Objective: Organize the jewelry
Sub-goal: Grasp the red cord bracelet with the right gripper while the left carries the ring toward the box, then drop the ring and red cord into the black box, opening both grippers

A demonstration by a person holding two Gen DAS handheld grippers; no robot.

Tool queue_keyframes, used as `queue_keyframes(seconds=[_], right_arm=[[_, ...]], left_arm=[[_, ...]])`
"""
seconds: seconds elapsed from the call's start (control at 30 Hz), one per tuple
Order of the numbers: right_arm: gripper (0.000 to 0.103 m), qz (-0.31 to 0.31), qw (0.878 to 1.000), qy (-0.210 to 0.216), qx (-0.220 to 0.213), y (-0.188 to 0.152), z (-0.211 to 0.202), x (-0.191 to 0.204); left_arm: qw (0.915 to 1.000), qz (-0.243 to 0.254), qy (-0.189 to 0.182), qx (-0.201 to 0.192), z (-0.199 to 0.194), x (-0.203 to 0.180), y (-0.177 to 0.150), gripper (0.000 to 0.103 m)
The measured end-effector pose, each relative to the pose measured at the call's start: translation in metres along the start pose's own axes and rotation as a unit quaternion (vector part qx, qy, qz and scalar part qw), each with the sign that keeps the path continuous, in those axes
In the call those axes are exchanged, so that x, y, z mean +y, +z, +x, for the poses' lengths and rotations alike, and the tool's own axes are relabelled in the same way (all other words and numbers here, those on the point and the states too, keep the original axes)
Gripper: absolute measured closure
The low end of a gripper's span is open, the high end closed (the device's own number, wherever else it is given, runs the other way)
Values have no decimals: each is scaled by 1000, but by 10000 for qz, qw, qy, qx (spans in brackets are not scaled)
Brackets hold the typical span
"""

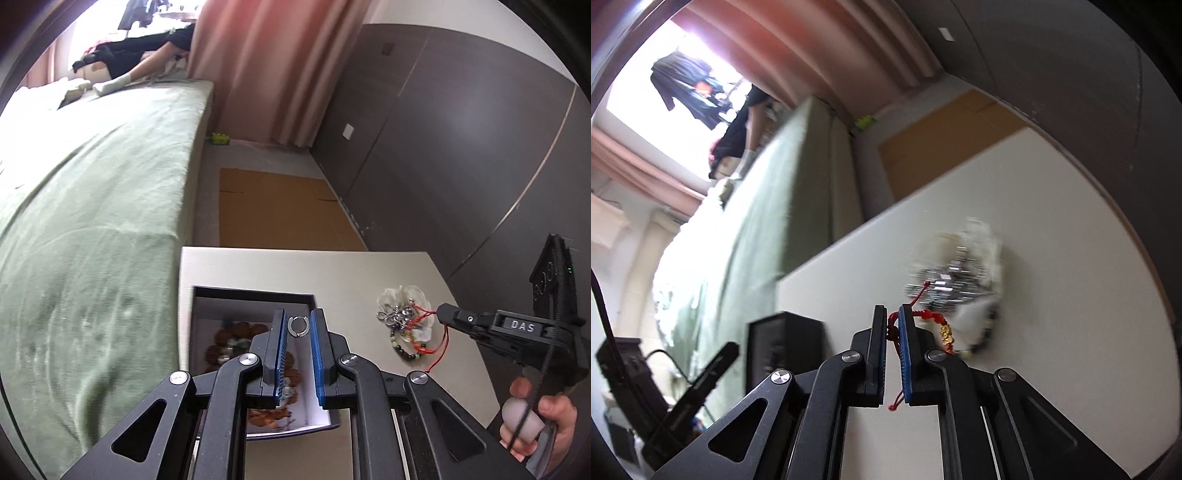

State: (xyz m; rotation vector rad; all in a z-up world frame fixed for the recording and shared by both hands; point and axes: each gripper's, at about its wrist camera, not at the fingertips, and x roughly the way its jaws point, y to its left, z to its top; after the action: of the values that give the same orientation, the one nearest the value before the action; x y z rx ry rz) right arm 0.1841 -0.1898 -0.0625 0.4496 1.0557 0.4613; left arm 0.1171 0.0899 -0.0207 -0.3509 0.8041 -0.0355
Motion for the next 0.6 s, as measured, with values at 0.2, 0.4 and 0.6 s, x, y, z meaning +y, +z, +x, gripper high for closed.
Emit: queue_keyframes(seconds=[0.2, 0.4, 0.6], right_arm=[[95, -266, 9976, 644, -27, -12, 8, 39], [95, -744, 9890, 1276, 69, -24, 22, 85], [92, -1059, 9832, 1457, 311, -34, 44, 119]], left_arm=[[9998, -177, 61, -90, -10, 19, 3, 90], [9991, -362, 154, -147, -17, 39, 5, 90], [9987, -461, 179, -100, -16, 48, 4, 90]])
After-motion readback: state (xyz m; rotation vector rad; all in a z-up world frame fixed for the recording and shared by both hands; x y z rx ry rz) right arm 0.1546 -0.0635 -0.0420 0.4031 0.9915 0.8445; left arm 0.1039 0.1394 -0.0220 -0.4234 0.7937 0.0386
